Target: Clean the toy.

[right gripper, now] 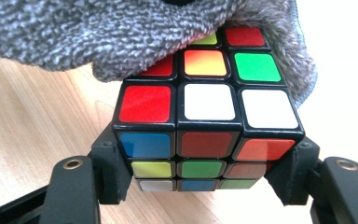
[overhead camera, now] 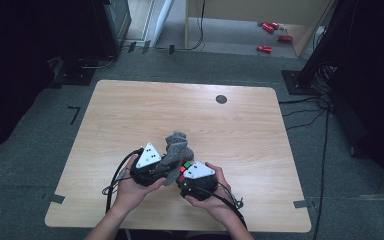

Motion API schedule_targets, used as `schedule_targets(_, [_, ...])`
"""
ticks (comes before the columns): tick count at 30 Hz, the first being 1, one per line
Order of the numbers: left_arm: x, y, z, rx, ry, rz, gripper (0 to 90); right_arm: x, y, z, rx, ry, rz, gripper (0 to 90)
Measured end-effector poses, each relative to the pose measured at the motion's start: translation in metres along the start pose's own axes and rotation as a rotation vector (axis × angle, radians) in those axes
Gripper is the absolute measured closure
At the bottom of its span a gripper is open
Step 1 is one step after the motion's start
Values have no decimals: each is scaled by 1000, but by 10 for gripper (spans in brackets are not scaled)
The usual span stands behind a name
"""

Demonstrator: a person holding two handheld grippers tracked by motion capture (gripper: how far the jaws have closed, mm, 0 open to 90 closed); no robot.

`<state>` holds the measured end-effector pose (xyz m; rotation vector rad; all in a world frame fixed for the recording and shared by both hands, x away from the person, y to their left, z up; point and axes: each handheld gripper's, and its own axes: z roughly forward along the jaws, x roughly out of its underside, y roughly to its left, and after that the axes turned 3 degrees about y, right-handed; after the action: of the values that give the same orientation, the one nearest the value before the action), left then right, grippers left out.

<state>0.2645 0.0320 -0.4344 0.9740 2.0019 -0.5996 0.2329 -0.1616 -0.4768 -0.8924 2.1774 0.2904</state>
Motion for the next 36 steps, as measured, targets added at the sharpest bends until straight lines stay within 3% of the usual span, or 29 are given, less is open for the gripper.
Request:
schedule_targets(2, [-2,-9,0,20,-19,27,685,0,0,-1,-7,-6,5,350])
schedule_targets(3, [-4,-21,3,8,-17,71,642,0,0,-2,-8,-6,-1,350])
schedule_targets(6, [-5,-27,8,-10,-6,92,615,0,1,-4,-2,-6,3,349])
schedule_targets(8, [-4,-22,11,-24,1,77,619,1,1,-5,14,-2,-2,350])
schedule_targets(12, [1,-7,11,-38,18,3,632,4,-1,-8,30,3,-29,350])
schedule_targets(14, [0,-7,8,-14,1,-5,637,4,-1,-9,29,-1,-22,350])
schedule_targets(17, [-5,-17,5,42,-30,20,624,3,-2,-10,19,-12,-7,350])
schedule_targets(21, [-10,-22,4,120,-47,-10,528,3,-4,-12,22,-22,-1,350])
schedule_targets(23, [-11,-25,4,162,-41,4,486,3,-5,-13,23,-26,-2,350])
schedule_targets(25, [-12,-29,6,144,-24,32,465,4,-5,-13,26,-24,-3,350])
schedule_targets(26, [-13,-30,7,112,-11,36,485,3,-4,-13,28,-23,-2,350])
schedule_targets(27, [-13,-29,8,65,0,45,557,3,-4,-13,31,-21,-3,350])
schedule_targets(29, [-11,-23,9,59,2,40,686,4,-4,-12,40,-8,-2,350])
schedule_targets(30, [-9,-18,9,52,4,38,703,4,-4,-12,43,-8,-3,350])
schedule_targets(31, [-9,-18,9,52,4,38,704,4,-4,-12,43,-8,-3,350])
schedule_targets(32, [-7,-13,9,7,17,36,704,4,-4,-12,45,-7,-3,350])
schedule_targets(33, [-7,-13,9,7,17,36,703,4,-4,-12,45,-7,-3,350])
schedule_targets(35, [-6,-10,10,-46,39,37,703,5,-4,-11,47,-3,-7,350])
schedule_targets(36, [-5,-7,9,-33,36,16,703,5,-4,-10,45,-2,-5,350])
